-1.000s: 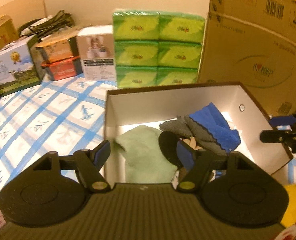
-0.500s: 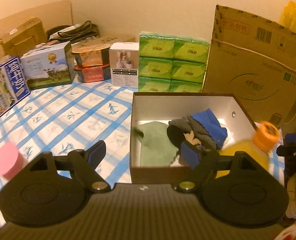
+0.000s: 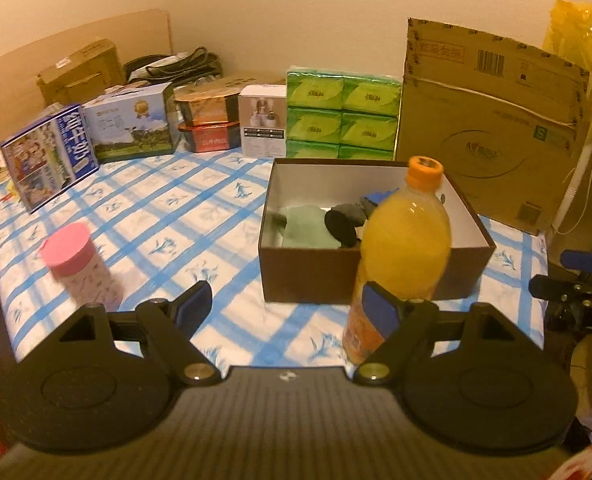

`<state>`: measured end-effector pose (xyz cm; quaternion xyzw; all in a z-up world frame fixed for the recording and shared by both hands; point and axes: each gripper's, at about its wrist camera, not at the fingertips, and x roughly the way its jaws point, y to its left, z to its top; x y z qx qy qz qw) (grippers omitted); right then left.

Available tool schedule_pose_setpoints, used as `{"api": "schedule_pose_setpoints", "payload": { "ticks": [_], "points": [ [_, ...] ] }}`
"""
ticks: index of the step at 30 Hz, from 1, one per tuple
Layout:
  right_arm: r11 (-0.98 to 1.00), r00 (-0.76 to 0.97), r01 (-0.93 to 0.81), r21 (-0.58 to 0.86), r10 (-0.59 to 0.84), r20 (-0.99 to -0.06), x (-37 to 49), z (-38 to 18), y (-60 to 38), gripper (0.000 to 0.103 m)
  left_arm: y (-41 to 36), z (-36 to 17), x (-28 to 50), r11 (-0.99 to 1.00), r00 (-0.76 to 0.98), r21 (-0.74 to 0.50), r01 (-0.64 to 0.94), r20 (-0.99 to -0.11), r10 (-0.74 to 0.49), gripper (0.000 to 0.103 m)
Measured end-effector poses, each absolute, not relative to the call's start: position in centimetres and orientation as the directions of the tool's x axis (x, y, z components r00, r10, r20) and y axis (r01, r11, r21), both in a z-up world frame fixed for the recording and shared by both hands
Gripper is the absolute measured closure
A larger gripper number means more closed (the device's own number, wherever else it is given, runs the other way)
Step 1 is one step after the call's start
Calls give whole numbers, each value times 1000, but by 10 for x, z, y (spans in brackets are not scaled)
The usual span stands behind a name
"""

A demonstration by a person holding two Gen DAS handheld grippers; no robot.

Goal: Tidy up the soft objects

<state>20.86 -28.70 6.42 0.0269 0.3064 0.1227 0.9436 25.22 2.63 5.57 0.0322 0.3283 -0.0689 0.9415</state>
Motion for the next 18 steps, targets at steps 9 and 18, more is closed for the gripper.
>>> {"api": "schedule_pose_setpoints", "payload": {
  "ticks": [9, 18],
  "points": [
    [961, 770, -233, 148, 275, -575, 163, 69, -280, 31, 23, 60, 185, 998, 783, 25, 62, -622, -33, 22],
    [941, 734, -276, 198, 339, -589, 130, 64, -278, 31, 8, 58, 132, 1000, 772, 29, 0, -635, 18, 22]
  ]
}}
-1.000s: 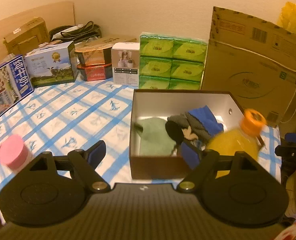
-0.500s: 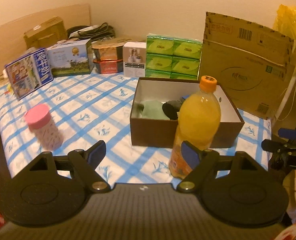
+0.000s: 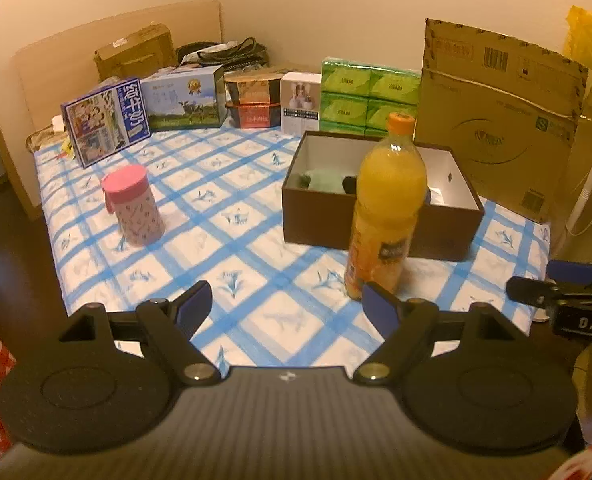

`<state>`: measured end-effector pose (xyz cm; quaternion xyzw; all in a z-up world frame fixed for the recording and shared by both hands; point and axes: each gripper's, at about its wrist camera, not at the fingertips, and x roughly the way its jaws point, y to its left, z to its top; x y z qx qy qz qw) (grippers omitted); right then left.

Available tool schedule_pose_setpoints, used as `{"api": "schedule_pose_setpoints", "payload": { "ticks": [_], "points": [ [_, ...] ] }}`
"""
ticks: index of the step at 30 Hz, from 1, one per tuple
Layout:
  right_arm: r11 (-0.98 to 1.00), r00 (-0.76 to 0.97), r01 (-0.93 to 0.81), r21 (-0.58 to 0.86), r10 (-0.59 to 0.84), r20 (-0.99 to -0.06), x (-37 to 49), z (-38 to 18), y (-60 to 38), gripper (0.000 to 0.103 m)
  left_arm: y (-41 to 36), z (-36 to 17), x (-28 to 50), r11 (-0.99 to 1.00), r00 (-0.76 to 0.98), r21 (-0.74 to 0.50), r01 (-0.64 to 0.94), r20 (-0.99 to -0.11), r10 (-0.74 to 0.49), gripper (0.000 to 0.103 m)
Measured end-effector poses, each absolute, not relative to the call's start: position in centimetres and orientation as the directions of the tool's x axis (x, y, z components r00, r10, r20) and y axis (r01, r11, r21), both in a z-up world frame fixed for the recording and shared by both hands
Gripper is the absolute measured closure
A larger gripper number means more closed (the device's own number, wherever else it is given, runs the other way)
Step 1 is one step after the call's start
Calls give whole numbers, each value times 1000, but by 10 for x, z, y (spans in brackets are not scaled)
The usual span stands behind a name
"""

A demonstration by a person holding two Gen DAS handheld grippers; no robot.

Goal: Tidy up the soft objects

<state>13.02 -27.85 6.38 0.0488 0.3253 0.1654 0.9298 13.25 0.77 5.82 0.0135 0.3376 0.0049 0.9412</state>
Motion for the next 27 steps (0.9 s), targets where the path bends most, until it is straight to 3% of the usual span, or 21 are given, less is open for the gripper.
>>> {"api": "schedule_pose_setpoints", "payload": {
  "ticks": [27],
  "points": [
    [933, 634, -279, 229, 358, -685, 78, 29, -245, 31, 20, 14, 75, 999, 709, 22, -24, -705, 33, 23]
  ]
}}
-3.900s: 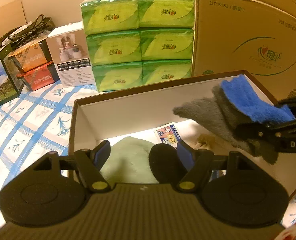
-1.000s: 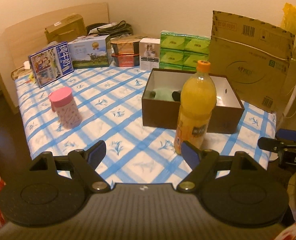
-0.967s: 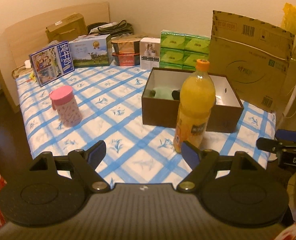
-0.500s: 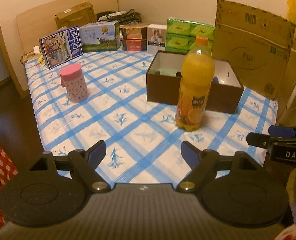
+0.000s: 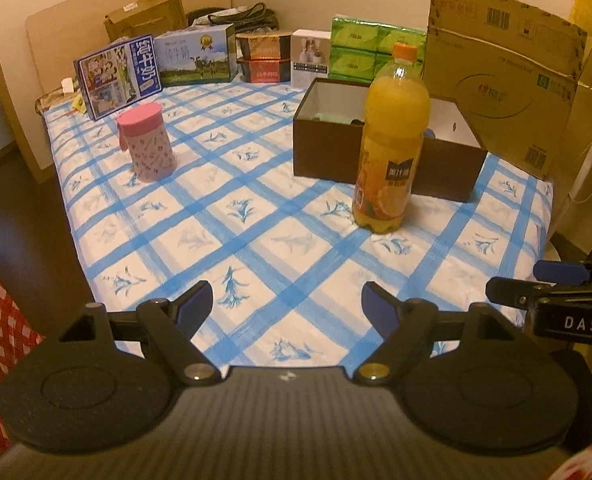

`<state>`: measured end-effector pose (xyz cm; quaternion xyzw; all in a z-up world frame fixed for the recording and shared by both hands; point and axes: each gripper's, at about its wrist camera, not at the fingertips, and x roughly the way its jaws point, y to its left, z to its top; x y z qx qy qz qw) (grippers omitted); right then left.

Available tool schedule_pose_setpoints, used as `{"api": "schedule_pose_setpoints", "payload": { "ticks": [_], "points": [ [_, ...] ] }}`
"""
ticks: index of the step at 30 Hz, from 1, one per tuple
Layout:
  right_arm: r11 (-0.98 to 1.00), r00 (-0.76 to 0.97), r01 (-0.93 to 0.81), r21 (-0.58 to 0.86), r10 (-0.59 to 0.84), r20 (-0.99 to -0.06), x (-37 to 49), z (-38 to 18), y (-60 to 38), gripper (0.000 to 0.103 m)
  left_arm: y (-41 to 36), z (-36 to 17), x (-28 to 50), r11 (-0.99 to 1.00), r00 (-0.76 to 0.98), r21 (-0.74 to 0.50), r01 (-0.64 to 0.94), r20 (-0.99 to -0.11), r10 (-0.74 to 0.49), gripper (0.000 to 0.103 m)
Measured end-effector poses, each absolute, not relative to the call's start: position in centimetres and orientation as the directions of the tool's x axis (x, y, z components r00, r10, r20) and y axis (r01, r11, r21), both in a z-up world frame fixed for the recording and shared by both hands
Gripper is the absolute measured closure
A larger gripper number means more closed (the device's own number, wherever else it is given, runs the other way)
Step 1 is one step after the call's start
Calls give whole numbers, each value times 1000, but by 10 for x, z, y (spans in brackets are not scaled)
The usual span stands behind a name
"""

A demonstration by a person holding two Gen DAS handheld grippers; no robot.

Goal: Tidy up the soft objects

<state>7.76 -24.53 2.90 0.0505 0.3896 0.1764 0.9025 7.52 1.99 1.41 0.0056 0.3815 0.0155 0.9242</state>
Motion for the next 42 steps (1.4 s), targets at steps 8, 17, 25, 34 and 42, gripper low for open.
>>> {"api": "schedule_pose_setpoints", "payload": {
  "ticks": [8, 17, 25, 34, 42],
  "points": [
    [924, 595, -305, 233, 376, -710, 71, 20, -235, 31, 26, 1, 63, 999, 678, 21, -46, -733, 47, 23],
    [915, 568, -328, 236, 390, -724, 64, 15, -227, 31, 25, -9, 55, 999, 659, 20, -49, -751, 48, 23],
    [908, 553, -341, 243, 403, -729, 58, 13, -224, 31, 22, -12, 49, 999, 651, 5, -45, -758, 33, 23],
    [905, 549, -346, 247, 408, -729, 55, 13, -222, 31, 19, -12, 45, 999, 650, -3, -38, -759, 22, 23],
    [907, 553, -340, 251, 408, -727, 55, 14, -224, 31, 16, -12, 44, 1000, 652, -5, -26, -759, 14, 23]
  ]
}}
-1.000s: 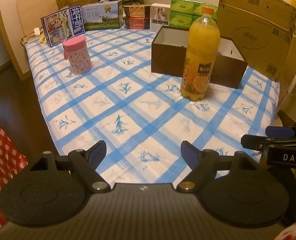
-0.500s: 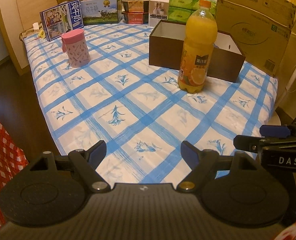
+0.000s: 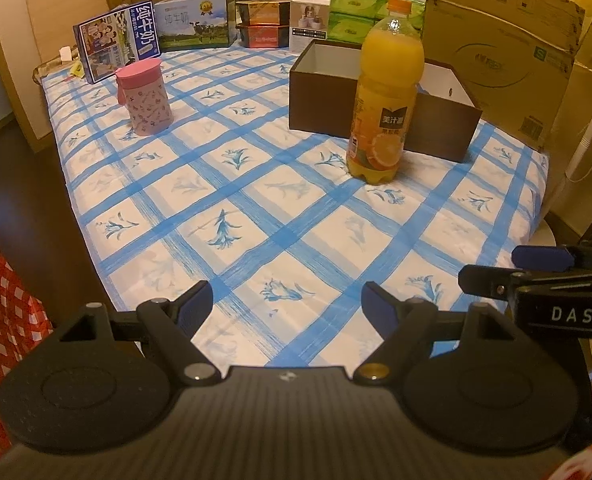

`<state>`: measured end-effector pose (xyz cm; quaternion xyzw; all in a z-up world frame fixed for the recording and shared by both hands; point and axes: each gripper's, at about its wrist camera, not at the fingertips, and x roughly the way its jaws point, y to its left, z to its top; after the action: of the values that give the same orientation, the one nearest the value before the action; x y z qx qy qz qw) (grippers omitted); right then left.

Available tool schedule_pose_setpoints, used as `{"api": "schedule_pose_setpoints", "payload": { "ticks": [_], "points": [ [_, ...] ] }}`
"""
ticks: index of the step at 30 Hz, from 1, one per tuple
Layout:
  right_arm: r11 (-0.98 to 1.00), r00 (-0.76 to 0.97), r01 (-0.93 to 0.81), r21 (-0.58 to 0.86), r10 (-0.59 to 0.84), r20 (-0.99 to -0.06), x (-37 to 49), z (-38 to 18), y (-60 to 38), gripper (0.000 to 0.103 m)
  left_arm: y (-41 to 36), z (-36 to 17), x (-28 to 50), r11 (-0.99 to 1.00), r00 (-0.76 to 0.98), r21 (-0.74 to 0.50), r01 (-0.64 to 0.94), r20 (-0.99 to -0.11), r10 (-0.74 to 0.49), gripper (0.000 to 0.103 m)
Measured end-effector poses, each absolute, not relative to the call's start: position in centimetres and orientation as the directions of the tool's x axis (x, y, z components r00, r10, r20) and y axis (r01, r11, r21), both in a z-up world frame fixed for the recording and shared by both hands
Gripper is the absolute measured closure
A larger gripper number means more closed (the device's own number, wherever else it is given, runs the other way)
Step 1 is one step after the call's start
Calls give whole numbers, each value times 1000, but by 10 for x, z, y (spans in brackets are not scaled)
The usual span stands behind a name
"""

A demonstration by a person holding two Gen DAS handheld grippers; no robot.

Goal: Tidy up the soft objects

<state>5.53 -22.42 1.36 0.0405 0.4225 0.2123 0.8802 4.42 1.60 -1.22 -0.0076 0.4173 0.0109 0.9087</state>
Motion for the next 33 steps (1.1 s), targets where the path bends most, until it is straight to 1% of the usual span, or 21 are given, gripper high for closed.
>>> {"api": "schedule_pose_setpoints", "payload": {
  "ticks": [33],
  "points": [
    [907, 552, -339, 251, 408, -728, 56, 13, -226, 31, 13, -12, 45, 1000, 654, -5, -21, -757, 10, 23]
  ]
}}
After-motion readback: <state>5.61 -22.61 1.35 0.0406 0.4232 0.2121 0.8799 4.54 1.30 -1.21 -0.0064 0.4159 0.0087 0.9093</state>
